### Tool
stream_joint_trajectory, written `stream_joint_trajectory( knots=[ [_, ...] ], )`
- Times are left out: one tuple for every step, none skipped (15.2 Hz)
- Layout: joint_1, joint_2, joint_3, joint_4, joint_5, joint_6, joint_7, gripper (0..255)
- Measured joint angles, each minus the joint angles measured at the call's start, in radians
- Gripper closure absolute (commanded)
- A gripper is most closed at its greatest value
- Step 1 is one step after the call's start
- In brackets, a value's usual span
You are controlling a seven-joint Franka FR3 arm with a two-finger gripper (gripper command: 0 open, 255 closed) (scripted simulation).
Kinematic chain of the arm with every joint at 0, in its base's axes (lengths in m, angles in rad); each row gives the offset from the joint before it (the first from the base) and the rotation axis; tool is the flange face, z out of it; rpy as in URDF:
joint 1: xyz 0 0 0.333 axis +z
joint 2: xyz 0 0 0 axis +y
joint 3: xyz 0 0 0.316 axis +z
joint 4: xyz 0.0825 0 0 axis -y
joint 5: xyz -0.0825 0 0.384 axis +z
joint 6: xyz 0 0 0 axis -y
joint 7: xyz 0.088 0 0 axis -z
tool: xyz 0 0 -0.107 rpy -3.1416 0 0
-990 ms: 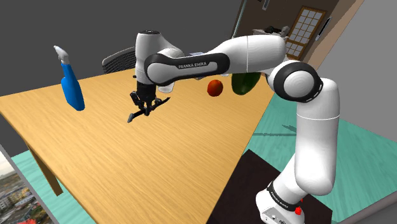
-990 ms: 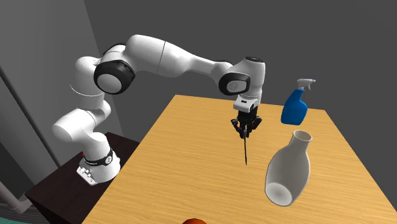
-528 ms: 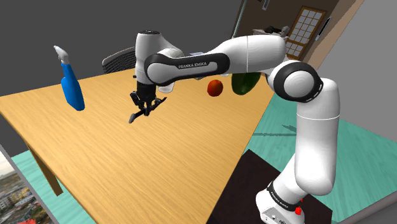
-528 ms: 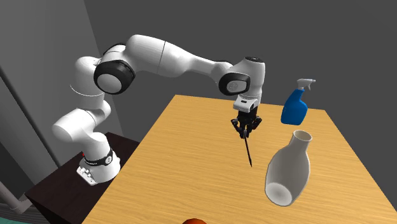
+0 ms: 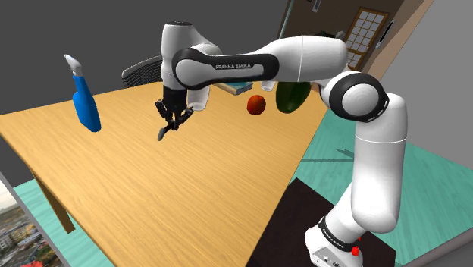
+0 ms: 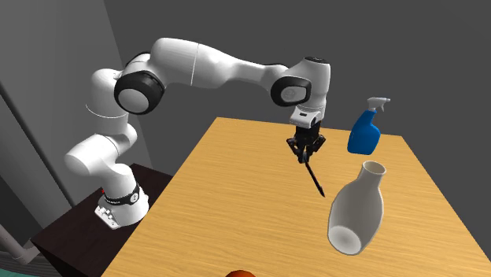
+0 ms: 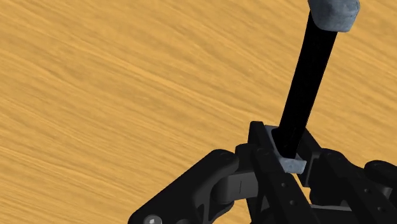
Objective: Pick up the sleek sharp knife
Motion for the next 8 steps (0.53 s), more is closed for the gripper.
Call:
stream_joint_trajectory(
  knots=[
    [0.001, -0.001, 0.001, 0.014, 0.001, -0.015, -0.001, 255],
    [0.003, -0.001, 0.001, 0.025, 0.001, -0.026, -0.002, 255],
    [0.003, -0.001, 0.001, 0.036, 0.002, -0.037, -0.003, 255],
    [0.004, -0.003, 0.002, 0.043, 0.003, -0.046, -0.003, 255],
    [0.006, -0.002, 0.002, 0.062, 0.003, -0.063, -0.006, 255],
    [0.007, -0.001, 0.002, 0.077, 0.004, -0.077, -0.007, 255],
    [0.008, -0.003, 0.003, 0.088, 0.004, -0.090, -0.008, 255],
    [0.009, -0.002, 0.003, 0.100, 0.004, -0.100, -0.009, 255]
  ],
)
